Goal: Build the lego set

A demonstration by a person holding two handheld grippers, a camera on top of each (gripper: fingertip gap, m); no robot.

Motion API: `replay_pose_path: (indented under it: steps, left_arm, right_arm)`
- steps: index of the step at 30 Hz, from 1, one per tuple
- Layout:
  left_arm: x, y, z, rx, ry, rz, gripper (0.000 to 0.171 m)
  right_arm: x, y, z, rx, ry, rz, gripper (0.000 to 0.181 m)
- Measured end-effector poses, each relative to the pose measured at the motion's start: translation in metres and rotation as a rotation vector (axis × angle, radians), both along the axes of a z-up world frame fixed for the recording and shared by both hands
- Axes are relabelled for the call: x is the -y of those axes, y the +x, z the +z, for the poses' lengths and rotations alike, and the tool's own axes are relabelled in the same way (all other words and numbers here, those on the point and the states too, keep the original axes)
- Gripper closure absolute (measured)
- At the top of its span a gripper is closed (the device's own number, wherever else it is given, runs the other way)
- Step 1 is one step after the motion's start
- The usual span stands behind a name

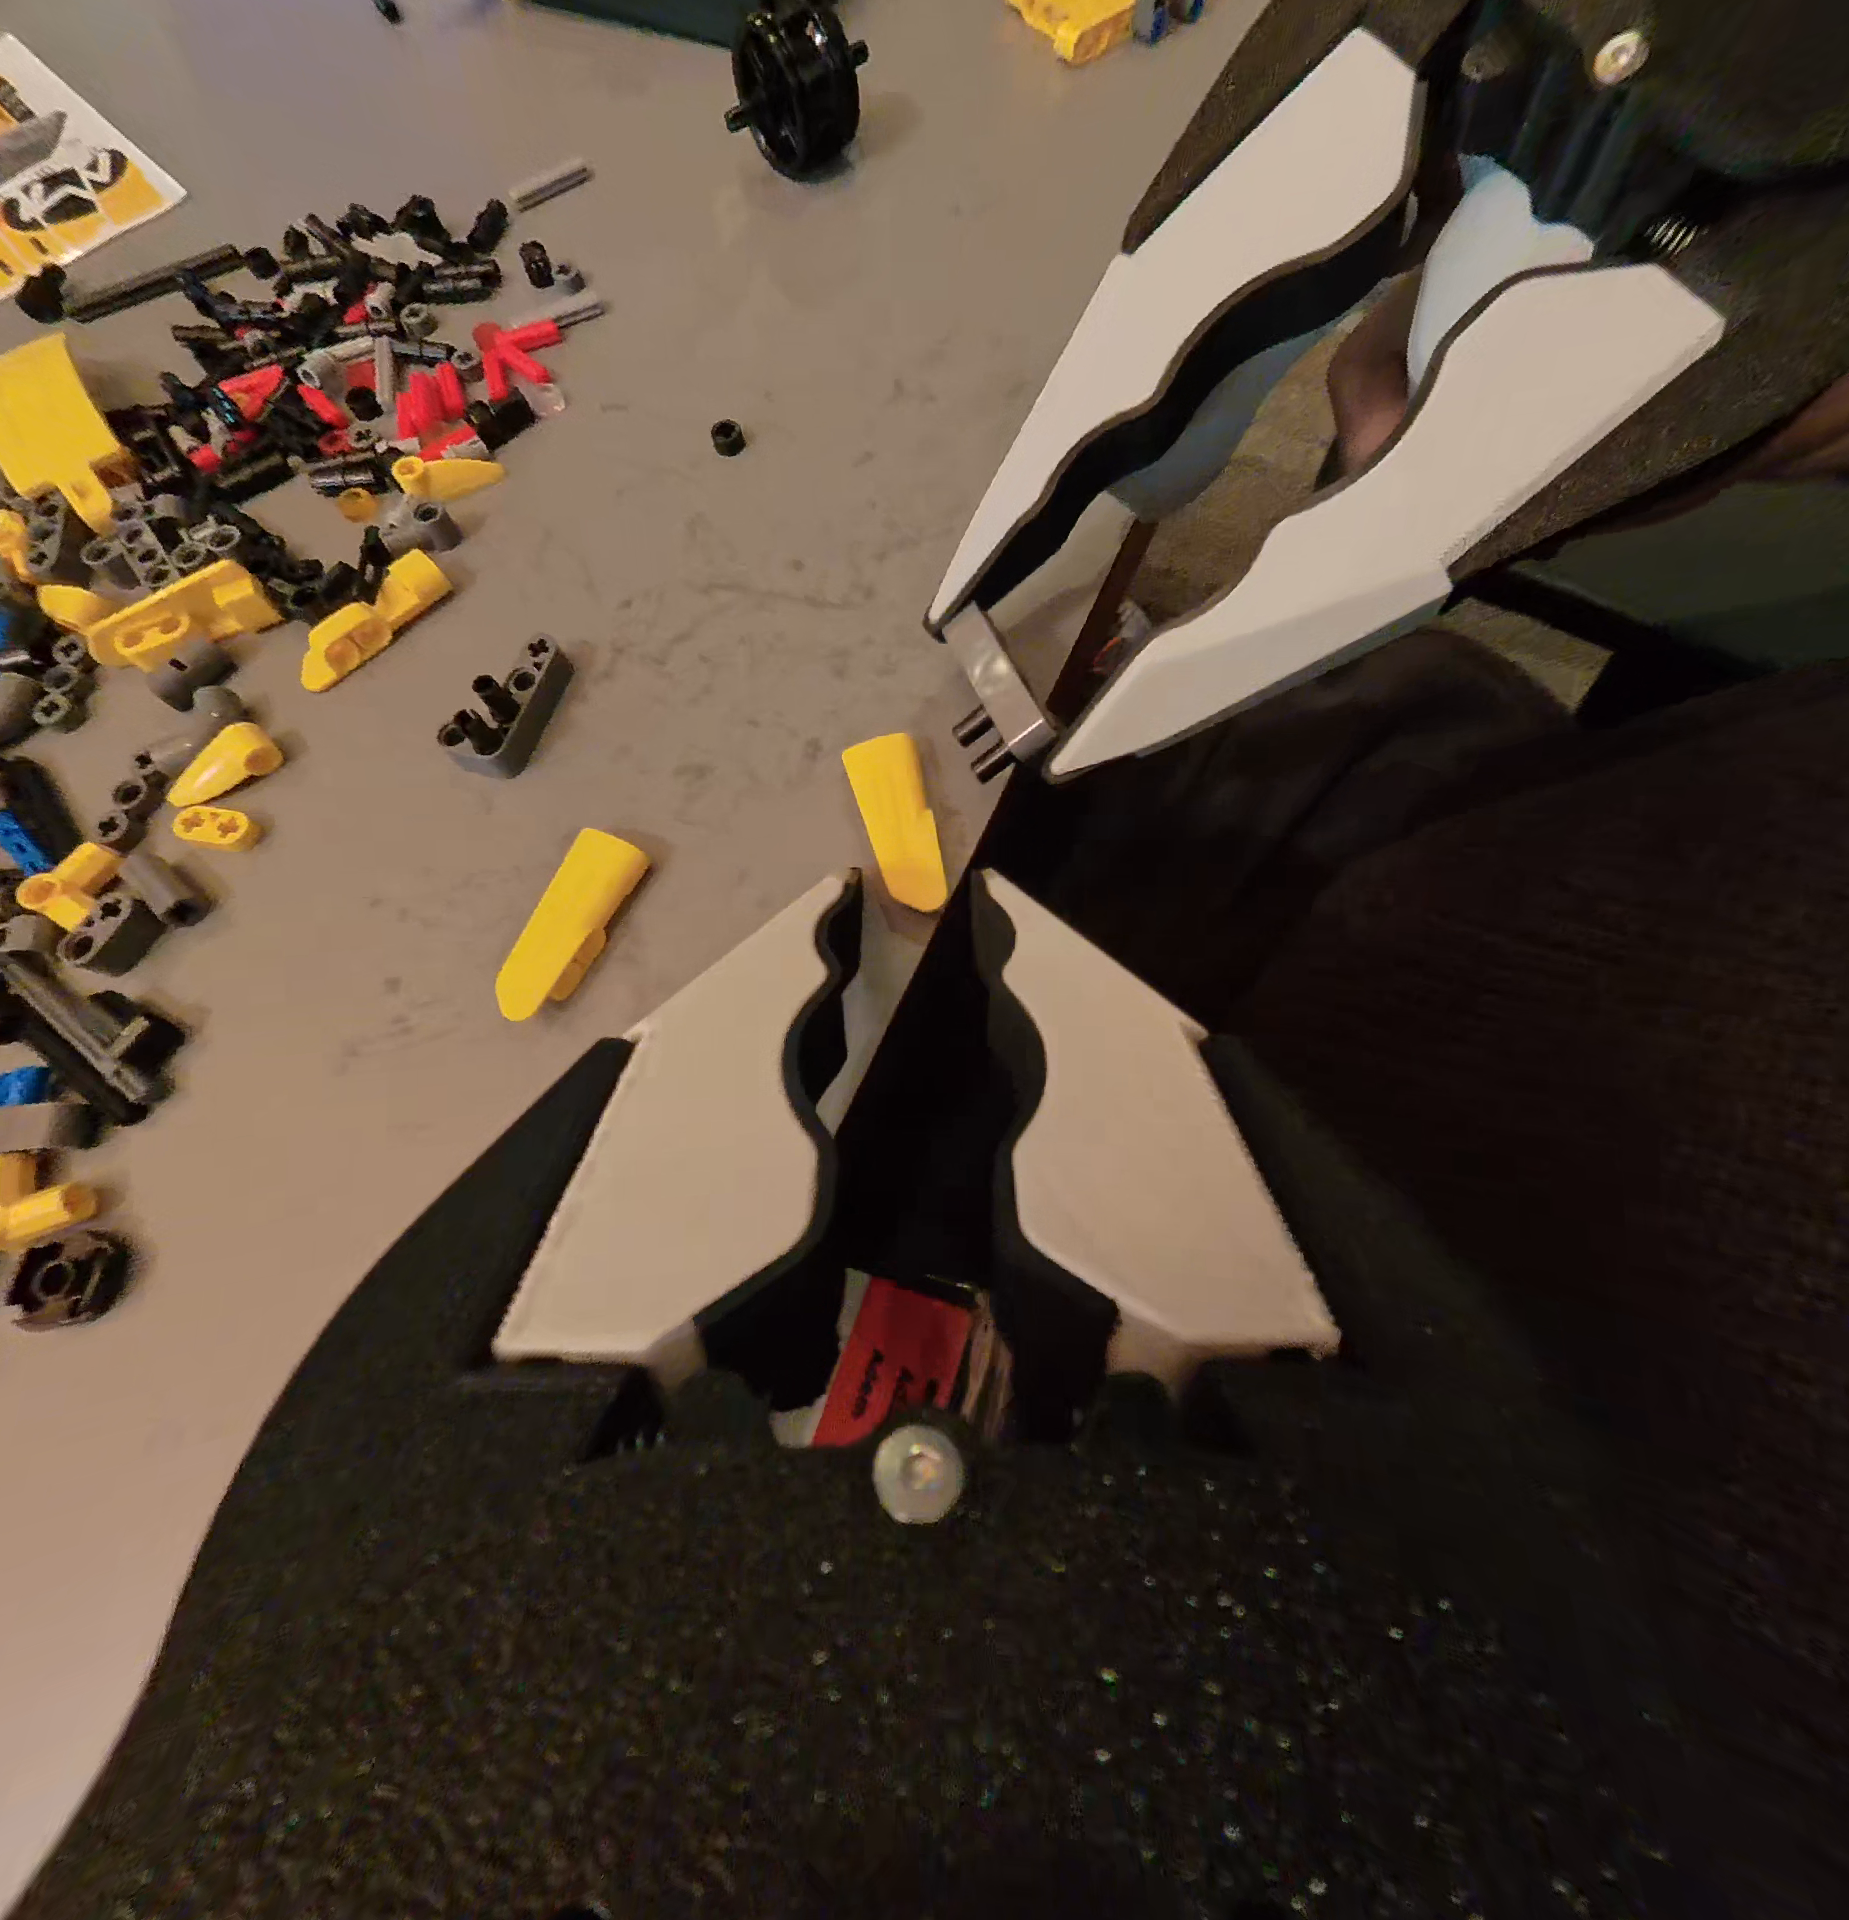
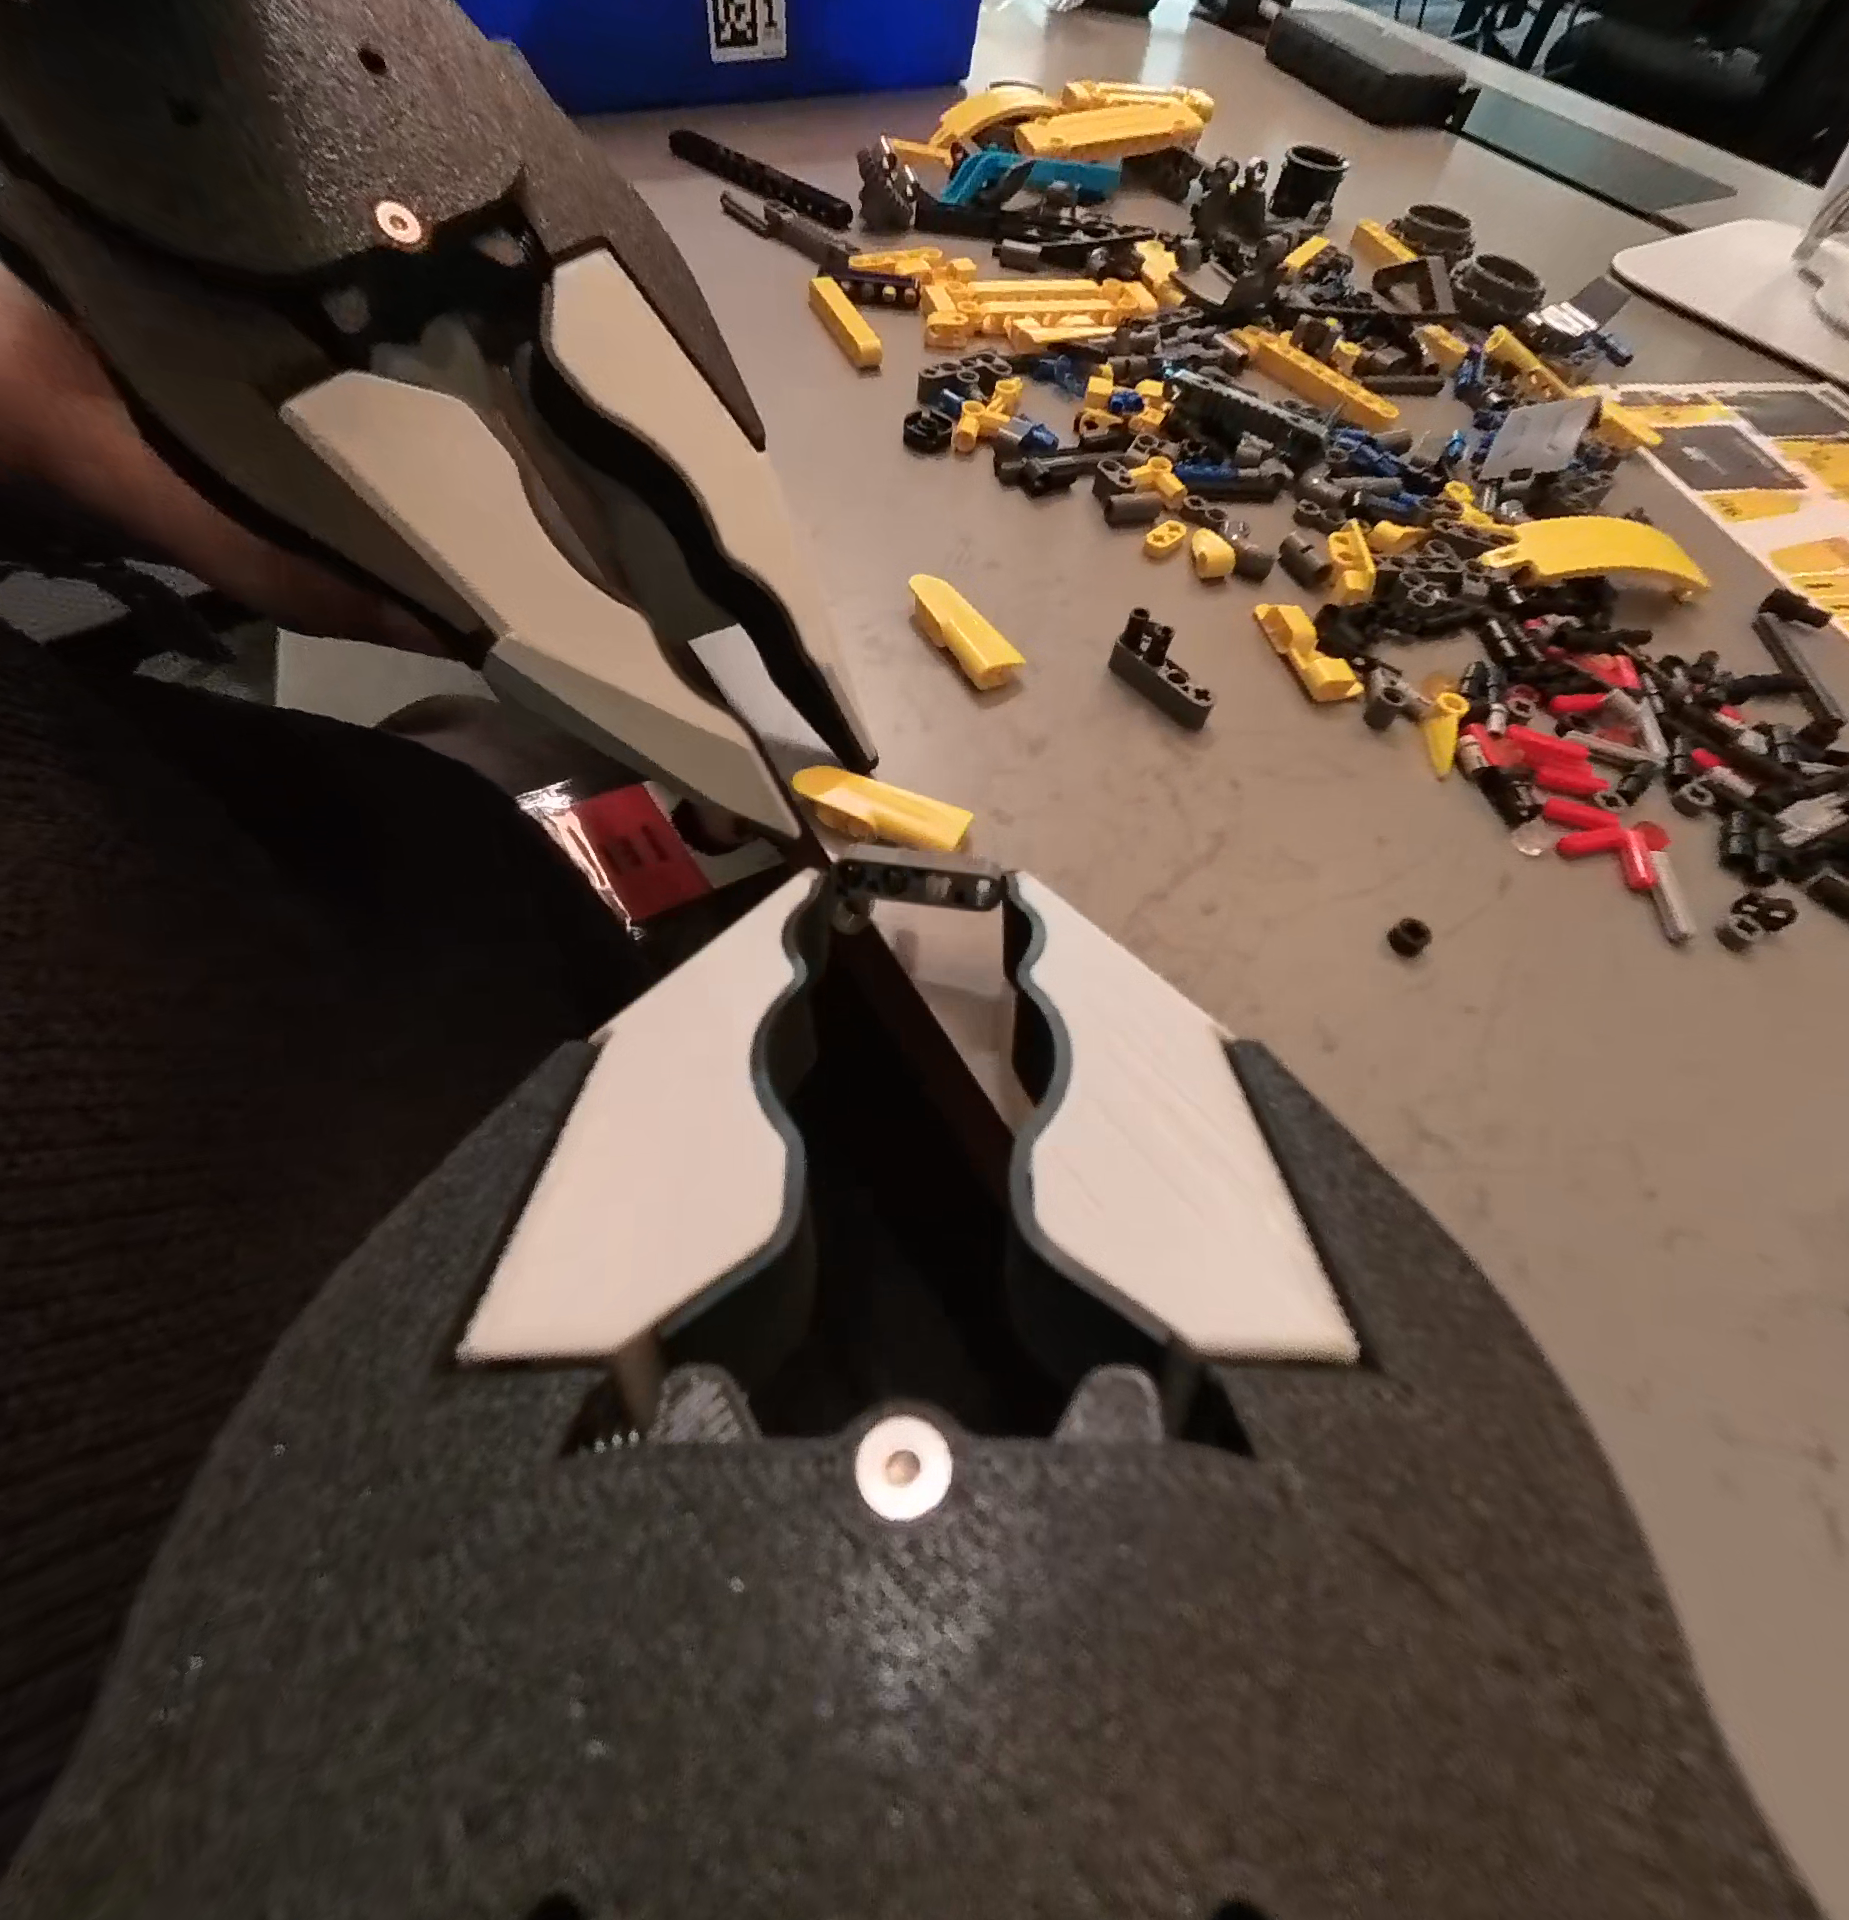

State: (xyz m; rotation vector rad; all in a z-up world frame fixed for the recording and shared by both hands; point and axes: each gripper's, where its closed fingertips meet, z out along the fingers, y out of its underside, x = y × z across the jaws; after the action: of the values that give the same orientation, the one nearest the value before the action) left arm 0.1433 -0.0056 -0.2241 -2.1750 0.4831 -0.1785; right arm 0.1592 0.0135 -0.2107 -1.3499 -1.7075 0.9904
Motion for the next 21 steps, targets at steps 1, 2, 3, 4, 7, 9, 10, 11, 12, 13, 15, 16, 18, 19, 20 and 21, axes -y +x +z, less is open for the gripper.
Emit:
replay_pose_path:
  steps: [1,2,3,4,7,9,10,11,12,13,15,16,18,19,20,21]
  left_arm:
    - [0.0,-0.001,0.0,-0.019,0.003,0.001,0.154]
    - [0.0,-0.001,0.0,-0.035,0.007,-0.002,0.155]
    - [0.0,-0.001,0.0,-0.048,0.012,-0.007,0.156]
    - [0.0,-0.001,-0.001,-0.059,0.017,-0.013,0.157]
    - [0.001,0.001,-0.001,-0.088,0.031,-0.03,0.16]
    - [0.001,0.001,-0.001,-0.097,0.037,-0.033,0.161]
    - [0.001,0.001,-0.001,-0.094,0.038,-0.033,0.161]
    - [0.001,0.001,0.0,-0.086,0.038,-0.032,0.161]
    - [0.001,0.002,0.0,-0.076,0.038,-0.034,0.161]
    - [0.002,0.002,0.0,-0.065,0.038,-0.034,0.161]
    - [0.002,0.002,0.0,-0.06,0.042,-0.03,0.161]
    - [0.002,0.002,0.0,-0.061,0.044,-0.027,0.161]
    - [0.003,0.001,0.0,-0.068,0.051,-0.024,0.161]
    - [0.003,0.001,0.001,-0.069,0.054,-0.022,0.161]
    - [0.003,0.0,0.001,-0.068,0.056,-0.02,0.161]
    - [0.003,-0.001,0.001,-0.065,0.055,-0.017,0.161]
  right_arm:
    - [0.0,0.0,-0.001,0.008,-0.004,0.0,0.148]
    - [-0.001,-0.001,-0.002,0.015,-0.007,-0.003,0.148]
    - [-0.001,-0.001,-0.003,0.021,-0.008,-0.004,0.148]
    - [-0.002,-0.001,-0.003,0.026,-0.01,-0.005,0.148]
    - [-0.001,-0.003,-0.003,0.039,-0.027,-0.001,0.148]
    - [0.0,-0.005,-0.003,0.05,-0.034,0.003,0.148]
    - [0.0,-0.005,-0.003,0.056,-0.037,0.005,0.148]
    - [0.0,-0.006,-0.003,0.061,-0.038,0.007,0.148]
    - [0.001,-0.006,-0.003,0.064,-0.038,0.007,0.148]
    - [0.001,-0.007,-0.003,0.068,-0.039,0.008,0.148]
    - [0.002,-0.007,-0.004,0.071,-0.041,0.008,0.148]
    - [0.002,-0.008,-0.004,0.072,-0.04,0.008,0.148]
    - [0.002,-0.008,-0.004,0.074,-0.039,0.007,0.148]
    - [0.002,-0.009,-0.003,0.074,-0.039,0.006,0.148]
    - [0.002,-0.009,-0.003,0.073,-0.04,0.005,0.148]
    - [0.002,-0.01,-0.003,0.073,-0.041,0.003,0.148]
